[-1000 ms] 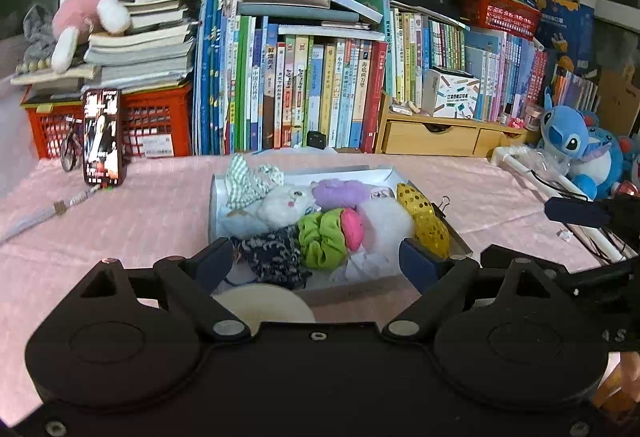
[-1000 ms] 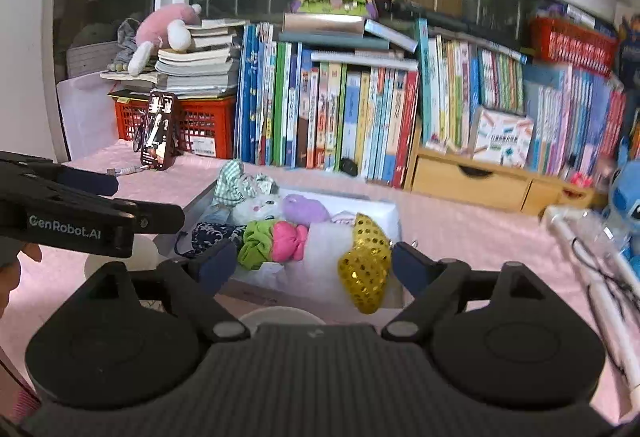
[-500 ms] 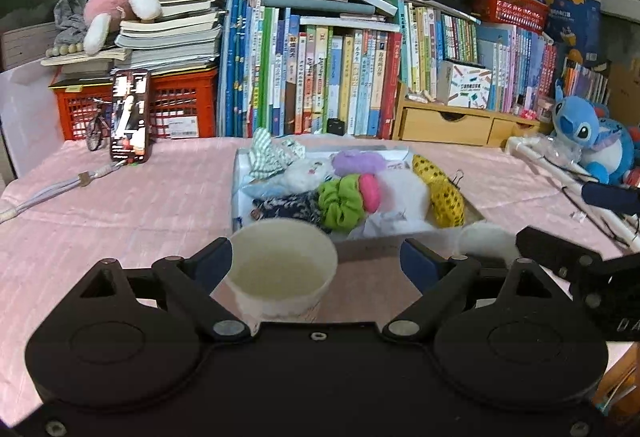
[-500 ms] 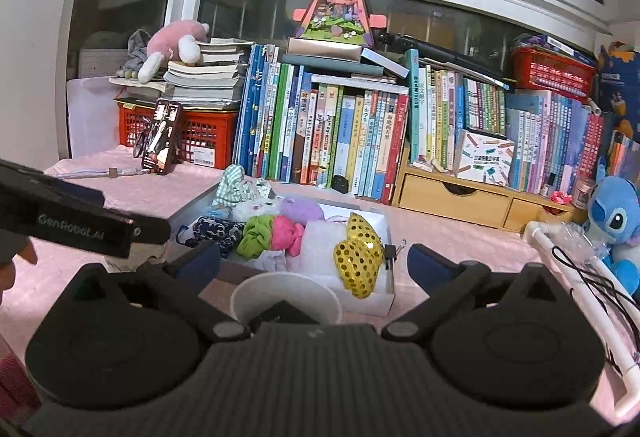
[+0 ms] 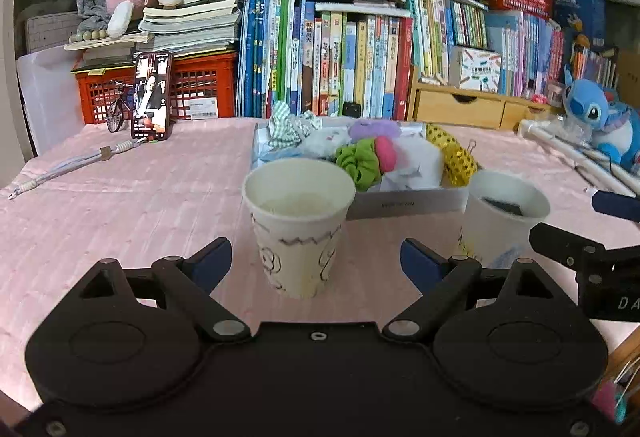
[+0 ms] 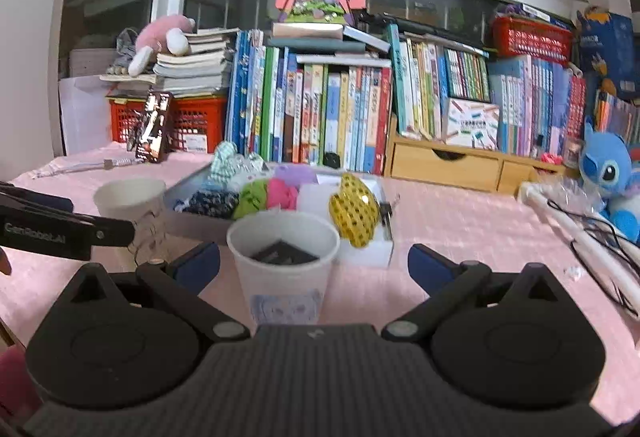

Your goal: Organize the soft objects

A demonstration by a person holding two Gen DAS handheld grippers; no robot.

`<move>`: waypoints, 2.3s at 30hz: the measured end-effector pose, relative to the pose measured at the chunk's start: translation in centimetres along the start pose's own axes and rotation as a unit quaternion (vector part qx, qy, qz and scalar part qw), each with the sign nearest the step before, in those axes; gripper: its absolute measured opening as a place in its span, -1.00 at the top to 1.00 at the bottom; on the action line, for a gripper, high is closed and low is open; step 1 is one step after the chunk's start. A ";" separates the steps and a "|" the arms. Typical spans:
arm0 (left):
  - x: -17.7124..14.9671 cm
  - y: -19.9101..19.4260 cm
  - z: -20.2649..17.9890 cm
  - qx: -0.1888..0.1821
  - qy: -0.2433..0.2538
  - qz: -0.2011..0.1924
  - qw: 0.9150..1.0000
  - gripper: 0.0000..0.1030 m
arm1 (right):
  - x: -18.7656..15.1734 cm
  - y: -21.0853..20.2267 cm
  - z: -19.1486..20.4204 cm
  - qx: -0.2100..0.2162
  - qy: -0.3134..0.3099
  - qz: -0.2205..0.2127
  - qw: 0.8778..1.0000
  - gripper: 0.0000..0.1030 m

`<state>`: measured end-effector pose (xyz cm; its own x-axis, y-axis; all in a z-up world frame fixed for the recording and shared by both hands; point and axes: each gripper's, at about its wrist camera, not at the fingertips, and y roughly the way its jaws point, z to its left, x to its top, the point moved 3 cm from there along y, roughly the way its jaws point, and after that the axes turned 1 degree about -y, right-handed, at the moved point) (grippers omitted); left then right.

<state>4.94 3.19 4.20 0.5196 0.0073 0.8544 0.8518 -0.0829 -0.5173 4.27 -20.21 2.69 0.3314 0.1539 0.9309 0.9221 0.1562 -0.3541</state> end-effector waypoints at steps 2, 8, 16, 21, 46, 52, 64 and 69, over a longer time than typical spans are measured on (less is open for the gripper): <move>-0.6 0.1 0.0 0.000 0.001 0.004 1.000 -0.76 | -0.6 0.0 0.0 -0.002 0.000 0.005 1.000 -1.00; -2.3 0.7 0.1 0.005 -0.006 0.020 1.000 -0.76 | -2.6 0.4 -0.1 -0.007 0.008 0.028 1.000 -1.00; -4.3 2.4 0.5 0.013 -0.015 0.045 0.999 -0.76 | -4.5 1.1 0.4 -0.013 -0.007 0.047 0.999 -1.00; -5.3 3.5 0.3 0.018 -0.016 0.056 0.998 -0.78 | -5.7 1.6 0.6 -0.014 -0.012 0.064 0.998 -1.00; -5.2 4.8 -0.9 0.019 0.013 0.065 0.998 -1.00 | -6.6 3.4 -0.3 0.017 0.023 0.102 0.994 -1.00; -5.1 4.9 -0.9 0.019 0.012 0.072 0.997 -1.00 | -6.5 3.6 -0.5 0.022 0.022 0.106 0.994 -1.00; -5.1 4.9 -1.0 0.020 0.012 0.073 0.997 -1.00 | -6.6 3.6 -0.5 0.022 0.022 0.107 0.994 -1.00; -5.1 5.0 -1.0 0.019 0.012 0.071 0.997 -1.00 | -6.5 3.7 -0.5 0.023 0.022 0.110 0.993 -1.00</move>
<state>6.50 1.79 -2.64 0.6340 -0.0253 0.7729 0.7718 -0.0427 -0.6344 5.61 -21.10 -4.64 0.5322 0.1475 0.8336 0.8169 0.1690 -0.5515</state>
